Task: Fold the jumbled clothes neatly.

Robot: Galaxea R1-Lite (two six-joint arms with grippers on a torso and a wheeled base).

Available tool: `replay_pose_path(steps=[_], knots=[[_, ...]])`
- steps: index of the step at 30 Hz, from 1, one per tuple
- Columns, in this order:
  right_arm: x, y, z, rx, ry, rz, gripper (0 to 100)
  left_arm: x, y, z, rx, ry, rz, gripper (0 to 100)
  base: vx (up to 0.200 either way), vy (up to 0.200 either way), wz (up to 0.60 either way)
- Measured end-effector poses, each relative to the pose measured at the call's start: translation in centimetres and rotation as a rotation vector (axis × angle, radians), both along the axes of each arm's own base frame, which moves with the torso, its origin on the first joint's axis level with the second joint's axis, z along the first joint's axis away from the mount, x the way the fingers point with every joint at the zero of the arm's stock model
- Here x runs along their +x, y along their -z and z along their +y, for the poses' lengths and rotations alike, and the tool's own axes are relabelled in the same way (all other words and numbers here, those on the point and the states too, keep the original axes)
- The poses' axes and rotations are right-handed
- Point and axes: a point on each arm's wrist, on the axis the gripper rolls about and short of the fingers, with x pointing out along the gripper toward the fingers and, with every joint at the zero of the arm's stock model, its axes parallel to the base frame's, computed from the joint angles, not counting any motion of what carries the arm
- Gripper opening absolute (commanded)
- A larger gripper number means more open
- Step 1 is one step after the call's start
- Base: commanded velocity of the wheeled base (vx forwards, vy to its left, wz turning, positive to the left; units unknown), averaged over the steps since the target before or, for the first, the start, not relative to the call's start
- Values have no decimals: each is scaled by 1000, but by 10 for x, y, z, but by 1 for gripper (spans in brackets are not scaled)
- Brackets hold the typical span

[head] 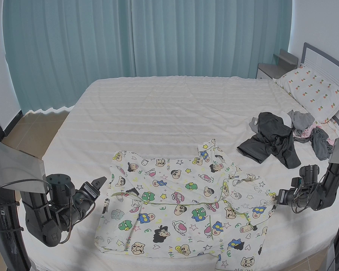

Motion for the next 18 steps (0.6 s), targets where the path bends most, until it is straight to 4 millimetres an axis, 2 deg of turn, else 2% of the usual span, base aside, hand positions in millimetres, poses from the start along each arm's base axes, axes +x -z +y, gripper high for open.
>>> replay_pose_path(steps=[12, 13, 18], knots=[[0, 0, -4, -83, 43, 7, 0, -3, 2, -1, -3, 17, 17, 100, 0, 0, 0], [0, 1, -4, -84, 42, 8, 100, -5, 3, -1, -6, 29, 27, 100, 0, 0, 0], [4, -1, -3, -86, 36, -9, 100, -18, 7, -2, -29, 106, 84, 100, 0, 0, 0]])
